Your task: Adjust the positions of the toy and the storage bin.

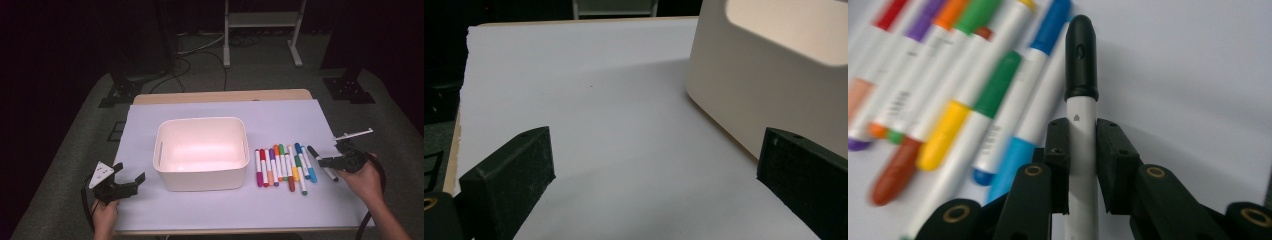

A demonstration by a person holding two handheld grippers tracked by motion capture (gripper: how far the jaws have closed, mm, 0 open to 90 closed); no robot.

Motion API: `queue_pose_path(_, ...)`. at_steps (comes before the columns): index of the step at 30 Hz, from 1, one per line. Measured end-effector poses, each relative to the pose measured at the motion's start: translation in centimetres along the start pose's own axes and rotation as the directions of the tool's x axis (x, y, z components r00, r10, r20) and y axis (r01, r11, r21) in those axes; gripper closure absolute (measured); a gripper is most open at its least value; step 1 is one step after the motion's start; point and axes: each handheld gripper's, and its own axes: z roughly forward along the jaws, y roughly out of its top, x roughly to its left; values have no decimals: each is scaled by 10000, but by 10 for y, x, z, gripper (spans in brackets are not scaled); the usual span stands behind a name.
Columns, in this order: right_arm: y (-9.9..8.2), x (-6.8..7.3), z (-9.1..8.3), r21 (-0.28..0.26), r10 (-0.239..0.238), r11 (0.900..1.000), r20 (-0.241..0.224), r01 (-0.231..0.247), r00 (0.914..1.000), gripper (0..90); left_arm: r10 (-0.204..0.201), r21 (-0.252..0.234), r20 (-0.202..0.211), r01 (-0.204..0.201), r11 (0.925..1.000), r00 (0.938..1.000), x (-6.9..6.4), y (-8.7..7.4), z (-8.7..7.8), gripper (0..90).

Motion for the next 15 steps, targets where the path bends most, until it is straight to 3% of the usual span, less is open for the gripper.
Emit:
queue_pose_path(4, 6, 16, -15, -422, -243, 9989, -807, 210, 9964, 759, 18, 2, -12, -18, 10000, 10000, 0, 0, 0, 6)
queue_pose_path(7, 14, 33, -28, -833, -572, 9955, -1472, 453, 9875, 759, 17, 2, -19, -17, 10000, 10000, 0, 0, 0, 6)
queue_pose_path(10, 24, 50, -40, -1255, -1000, 9892, -2045, 752, 9738, 759, 31, 10, -7, -31, 10000, 10000, 0, 0, 0, 6)
queue_pose_path(15, 45, 82, -56, -1775, -1751, 9758, -2852, 1276, 9424, 759, 22, 8, 3, -22, 10000, 10000, 0, 0, 0, 6)
